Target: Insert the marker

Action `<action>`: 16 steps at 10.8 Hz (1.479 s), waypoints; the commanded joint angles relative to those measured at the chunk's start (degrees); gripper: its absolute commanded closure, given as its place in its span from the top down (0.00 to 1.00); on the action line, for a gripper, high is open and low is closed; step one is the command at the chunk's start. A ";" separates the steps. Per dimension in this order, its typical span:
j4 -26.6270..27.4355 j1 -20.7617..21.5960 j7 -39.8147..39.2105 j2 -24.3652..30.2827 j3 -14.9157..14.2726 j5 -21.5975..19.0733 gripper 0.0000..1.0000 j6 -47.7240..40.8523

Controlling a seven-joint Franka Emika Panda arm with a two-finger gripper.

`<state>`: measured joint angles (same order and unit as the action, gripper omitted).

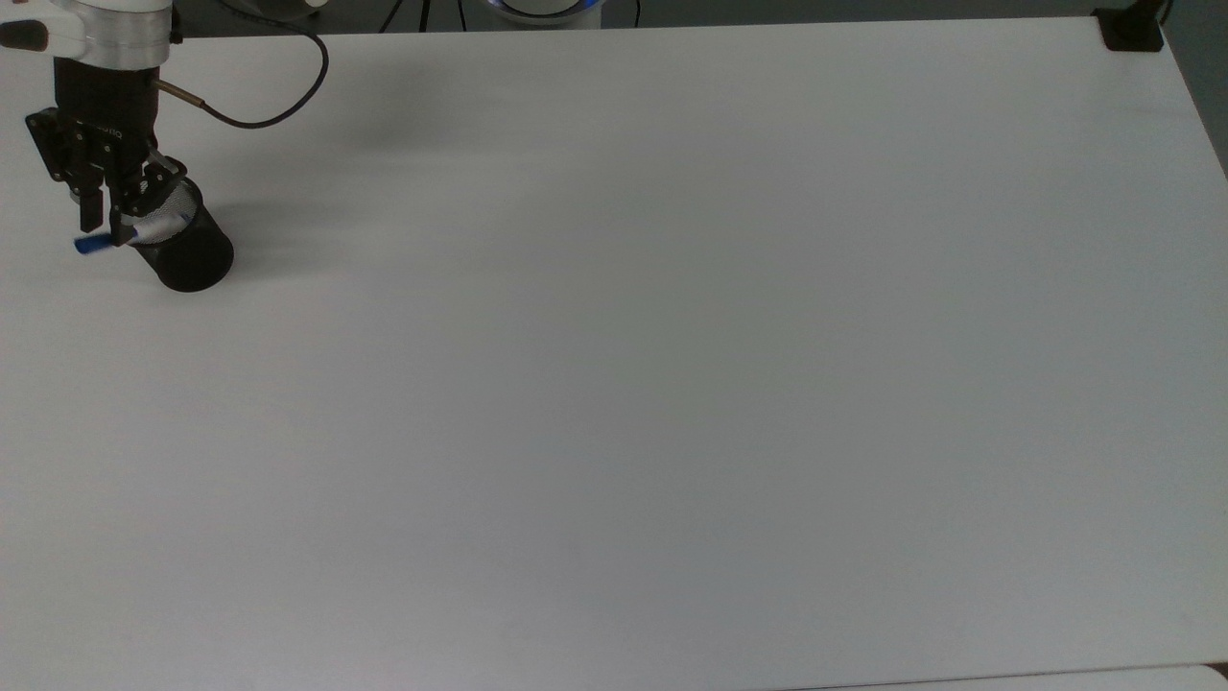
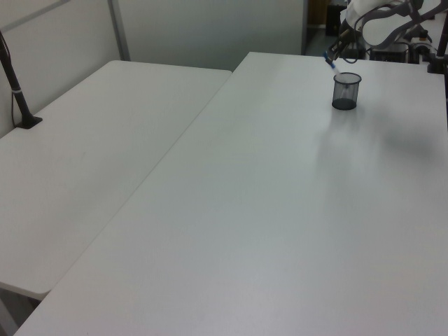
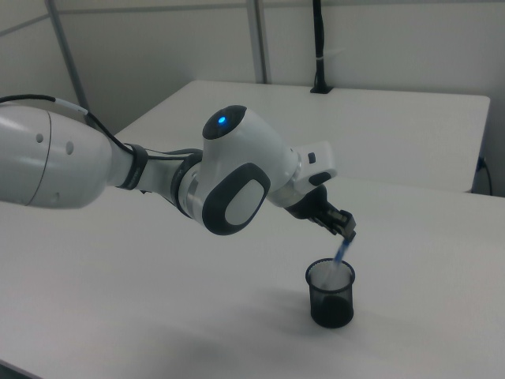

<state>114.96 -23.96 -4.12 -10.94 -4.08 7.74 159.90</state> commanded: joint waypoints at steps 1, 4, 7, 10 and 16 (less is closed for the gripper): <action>1.50 1.20 -0.10 3.37 0.30 -1.06 1.00 -3.87; -6.12 8.73 -0.19 3.91 1.44 -1.14 1.00 -20.45; -12.73 19.36 0.94 3.90 1.53 -1.23 1.00 -36.36; -19.15 27.98 5.85 3.99 1.62 -1.41 1.00 -49.05; -19.43 30.64 9.91 12.07 1.53 -4.83 1.00 -63.39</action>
<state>93.93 6.78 5.09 -1.92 -1.83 4.56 99.14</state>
